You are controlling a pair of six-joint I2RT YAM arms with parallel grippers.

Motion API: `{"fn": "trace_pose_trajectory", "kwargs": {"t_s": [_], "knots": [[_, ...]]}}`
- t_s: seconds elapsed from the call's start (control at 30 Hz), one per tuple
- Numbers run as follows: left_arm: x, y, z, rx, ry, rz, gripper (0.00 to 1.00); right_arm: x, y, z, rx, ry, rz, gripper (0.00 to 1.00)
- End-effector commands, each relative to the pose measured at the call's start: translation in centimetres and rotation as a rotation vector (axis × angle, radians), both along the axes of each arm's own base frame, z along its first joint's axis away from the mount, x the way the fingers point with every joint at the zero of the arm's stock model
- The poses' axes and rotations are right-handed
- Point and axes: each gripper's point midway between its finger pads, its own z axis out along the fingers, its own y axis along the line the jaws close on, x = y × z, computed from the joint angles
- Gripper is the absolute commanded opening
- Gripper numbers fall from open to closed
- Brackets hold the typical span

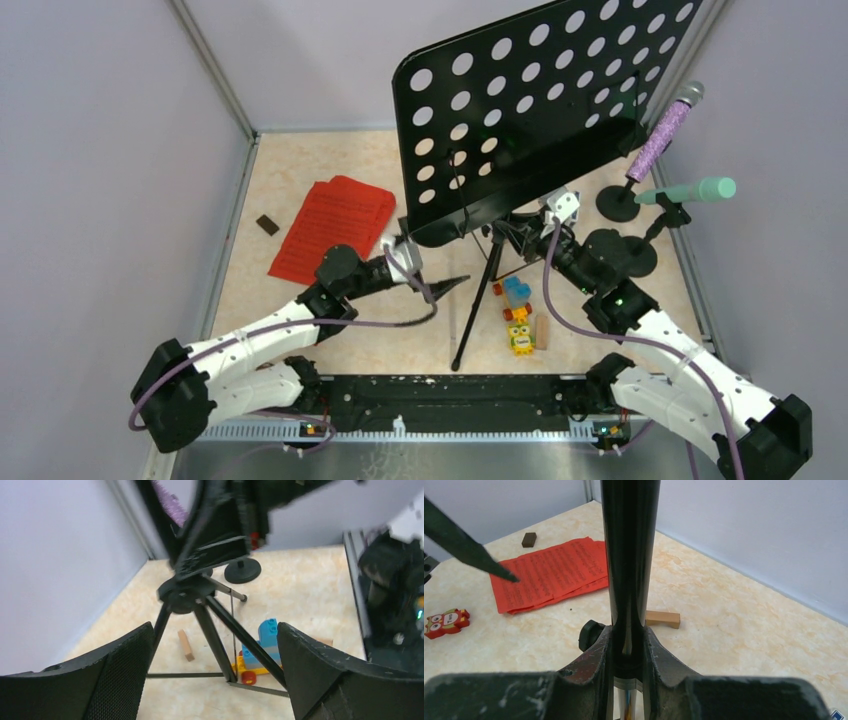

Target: Pack up the instrument practice props

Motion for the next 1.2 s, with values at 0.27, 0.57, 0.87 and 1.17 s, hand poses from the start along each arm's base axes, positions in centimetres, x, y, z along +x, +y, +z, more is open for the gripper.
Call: {"fn": "trace_pose_trajectory", "kwargs": {"t_s": [0.27, 0.57, 0.87, 1.17], "knots": [[-0.4, -3.0, -0.4, 0.232, -0.655, -0.035, 0.71, -0.3, 1.2, -1.8, -0.084, 0.014, 0.075, 0.00], [2.8, -4.0, -0.1, 0.268, -0.659, 0.067, 0.76, -0.4, 1.3, -2.0, -0.094, 0.017, 0.084, 0.00], [4.4, -5.0, 0.0, 0.290, -0.730, 0.102, 0.72, -0.5, 1.2, -2.0, -0.095, 0.012, 0.083, 0.00], [4.7, -5.8, -0.5, 0.325, -0.762, 0.073, 0.49, -0.5, 1.2, -1.8, -0.091, 0.008, 0.085, 0.00]]}}
